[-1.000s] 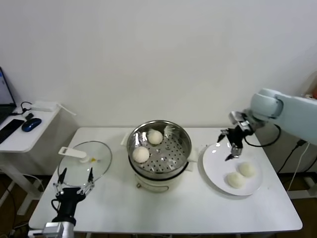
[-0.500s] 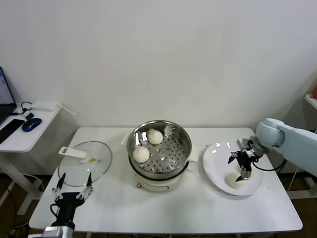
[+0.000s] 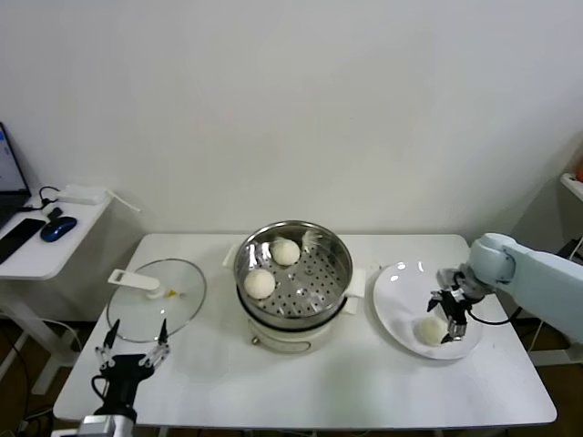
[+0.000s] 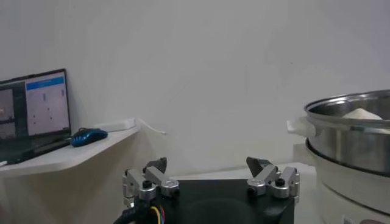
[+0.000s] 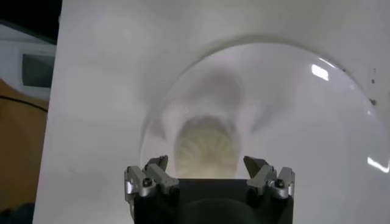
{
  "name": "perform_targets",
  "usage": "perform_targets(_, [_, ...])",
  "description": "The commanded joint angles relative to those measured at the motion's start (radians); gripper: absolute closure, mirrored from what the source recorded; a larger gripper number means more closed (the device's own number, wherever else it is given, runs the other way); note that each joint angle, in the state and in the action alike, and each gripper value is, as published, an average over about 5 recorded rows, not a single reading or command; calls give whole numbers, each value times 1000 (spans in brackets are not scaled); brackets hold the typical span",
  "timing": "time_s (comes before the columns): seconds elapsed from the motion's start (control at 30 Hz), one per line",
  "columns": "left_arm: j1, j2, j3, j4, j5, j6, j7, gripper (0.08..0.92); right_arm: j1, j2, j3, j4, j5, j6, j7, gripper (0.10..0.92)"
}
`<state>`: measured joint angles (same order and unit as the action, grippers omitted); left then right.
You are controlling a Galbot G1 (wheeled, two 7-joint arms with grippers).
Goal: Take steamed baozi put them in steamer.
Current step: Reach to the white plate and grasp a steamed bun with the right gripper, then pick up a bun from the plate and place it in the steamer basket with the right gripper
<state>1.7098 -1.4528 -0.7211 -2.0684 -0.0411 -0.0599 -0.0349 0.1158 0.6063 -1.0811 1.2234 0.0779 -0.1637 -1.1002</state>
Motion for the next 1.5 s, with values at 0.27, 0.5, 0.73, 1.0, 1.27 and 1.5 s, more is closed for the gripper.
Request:
perform_targets(0.27, [-4, 2, -2, 10, -3, 2, -2, 177, -38, 53, 20, -62, -38, 2, -2, 203])
perform_targets(0.5, [-7, 5, -6, 14, -6, 1, -5, 177, -37, 58, 19, -67, -40, 1, -6, 203])
perform_targets(0.73, [-10, 4, -2, 16, -9, 2, -5, 177, -42, 56, 18, -62, -38, -3, -4, 235])
perform_targets(1.0, [-16, 4, 0, 20, -12, 4, -6, 177, -31, 55, 15, -61, -33, -3, -4, 318])
perform_targets(1.27, [-16, 4, -2, 22, -13, 3, -7, 177, 16, 48, -9, -40, -11, -3, -5, 321])
perform_targets(1.5, [-22, 4, -2, 22, -15, 3, -8, 177, 236, 24, -122, 80, 58, 15, -23, 321])
